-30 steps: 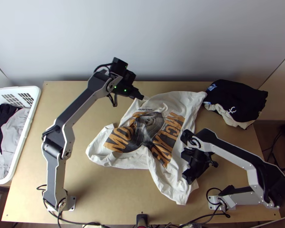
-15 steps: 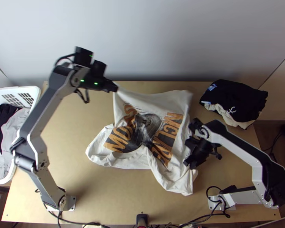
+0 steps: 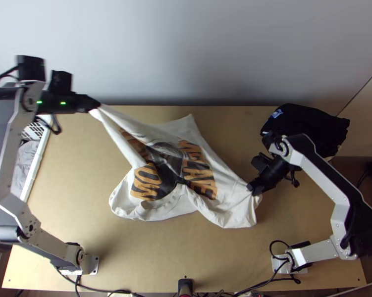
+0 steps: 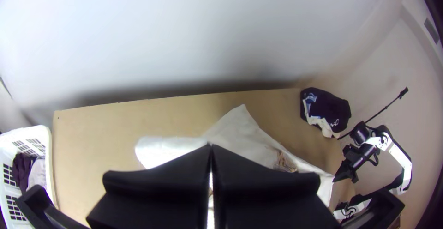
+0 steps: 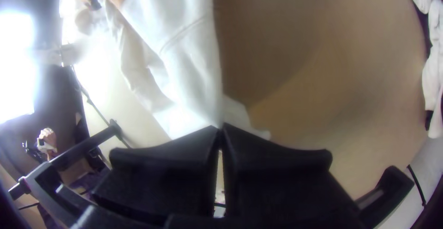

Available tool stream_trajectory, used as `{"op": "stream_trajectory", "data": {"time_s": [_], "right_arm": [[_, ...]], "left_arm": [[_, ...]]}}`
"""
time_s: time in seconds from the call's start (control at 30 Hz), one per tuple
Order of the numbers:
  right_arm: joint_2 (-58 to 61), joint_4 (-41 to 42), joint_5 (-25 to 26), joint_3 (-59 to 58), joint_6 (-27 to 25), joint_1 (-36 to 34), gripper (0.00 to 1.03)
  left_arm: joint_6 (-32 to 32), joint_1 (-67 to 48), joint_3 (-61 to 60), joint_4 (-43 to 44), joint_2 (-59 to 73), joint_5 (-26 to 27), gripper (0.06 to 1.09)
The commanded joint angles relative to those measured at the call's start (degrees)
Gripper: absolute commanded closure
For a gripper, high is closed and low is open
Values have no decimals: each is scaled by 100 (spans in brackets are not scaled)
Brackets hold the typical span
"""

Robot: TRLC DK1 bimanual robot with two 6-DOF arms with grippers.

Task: Fold the t-shirt

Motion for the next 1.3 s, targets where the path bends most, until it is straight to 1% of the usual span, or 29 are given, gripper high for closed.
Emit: {"op": "stream_trajectory", "data": {"time_s": [0.0, 0.13, 0.23, 0.4, 0.53, 0.67, 0.77, 0.87, 0.97, 1.07, 1.2, 1.23, 1.27], "right_arm": [[638, -75, 127, 1082, -198, -216, 100], [1033, -57, 189, 1697, -145, -84, 100], [1306, -66, 189, 1996, -57, 145, 100], [1719, -22, 198, 2391, -110, 751, 100], [1956, 13, 233, 2594, -93, 1226, 100], [1886, -92, 242, 2233, -119, 1744, 100], [1666, -321, 233, 1750, -128, 1947, 100], [1376, -242, 242, 1310, -101, 1903, 100], [1051, -101, 242, 959, -66, 1648, 100], [805, -31, 242, 809, -66, 1393, 100], [612, 22, 242, 783, 39, 1226, 100], [576, 31, 242, 783, 66, 1217, 100], [559, 31, 242, 783, 101, 1208, 100]], "left_arm": [[172, 1022, -33, -511, -582, 386, 105], [392, 1462, -42, -1179, -1048, 641, 105], [752, 1620, -77, -1926, -1355, 808, 105], [1033, 1752, -1079, -1952, -2454, 799, 105], [1121, 1743, -2020, -1952, -3060, 808, 105], [1174, 1321, -3048, -1952, -3535, 826, 105], [963, 644, -3628, -1944, -3816, 843, 105], [585, -190, -4076, -1944, -3992, 843, 105], [383, -823, -4551, -1935, -4150, 843, 105], [444, -964, -4876, -1891, -4150, 835, 105], [787, -779, -5069, -1715, -3860, 676, 105], [849, -665, -5069, -1662, -3737, 676, 100], [954, -568, -5061, -1636, -3596, 676, 89]]}}
